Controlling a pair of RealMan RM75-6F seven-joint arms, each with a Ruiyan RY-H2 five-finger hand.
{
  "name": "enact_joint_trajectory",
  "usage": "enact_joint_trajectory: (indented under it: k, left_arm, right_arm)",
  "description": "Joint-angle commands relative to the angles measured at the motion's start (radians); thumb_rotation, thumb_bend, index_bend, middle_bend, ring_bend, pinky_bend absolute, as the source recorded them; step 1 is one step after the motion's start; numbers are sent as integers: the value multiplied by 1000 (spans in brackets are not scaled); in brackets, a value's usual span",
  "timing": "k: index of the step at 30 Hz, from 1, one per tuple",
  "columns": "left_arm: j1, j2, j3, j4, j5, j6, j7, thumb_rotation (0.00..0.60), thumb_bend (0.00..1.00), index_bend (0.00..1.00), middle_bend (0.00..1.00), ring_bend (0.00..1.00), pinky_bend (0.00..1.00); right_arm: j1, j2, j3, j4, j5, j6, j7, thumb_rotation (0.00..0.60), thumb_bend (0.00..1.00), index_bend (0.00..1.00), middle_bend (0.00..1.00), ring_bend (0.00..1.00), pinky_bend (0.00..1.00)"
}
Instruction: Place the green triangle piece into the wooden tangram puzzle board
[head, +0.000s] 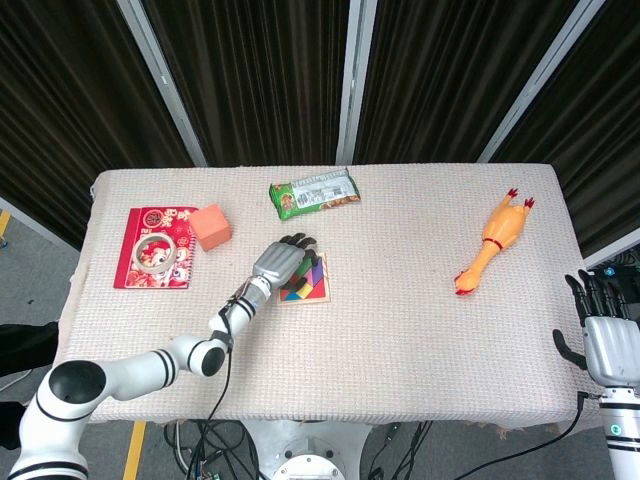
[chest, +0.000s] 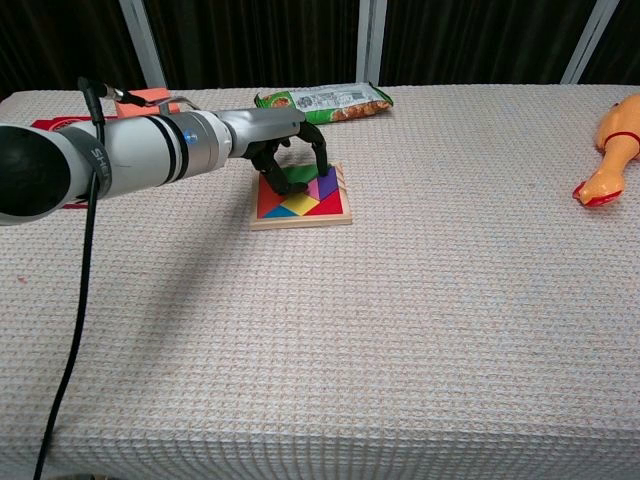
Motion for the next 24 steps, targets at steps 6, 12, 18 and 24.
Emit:
enact_joint_trajectory:
  k: [6,12,18,24]
  left_arm:
    - [3,19,2,-28,-20,20,27,600,414,344,87,0,124]
    - [17,50,9,-89,-26,36,37,600,414,345,87,0,124]
    - [34,102,-4,-181,-28,82,40,600,414,345,87,0,125]
    - [149,247,31,-419,-7,308,125,600,329,331,106,0,138]
  right_arm:
    - [1,-1,-1,-2,-5,2,-2,600,268,0,0,0,0]
    - [1,-1,-1,-4,-12,9,-4,600,268,0,0,0,0]
    - [-1,3,-2,-12,-19,17,-7,600,268,0,0,0,0]
    - [2,0,0,2,-27,21,12,600,268,0,0,0,0]
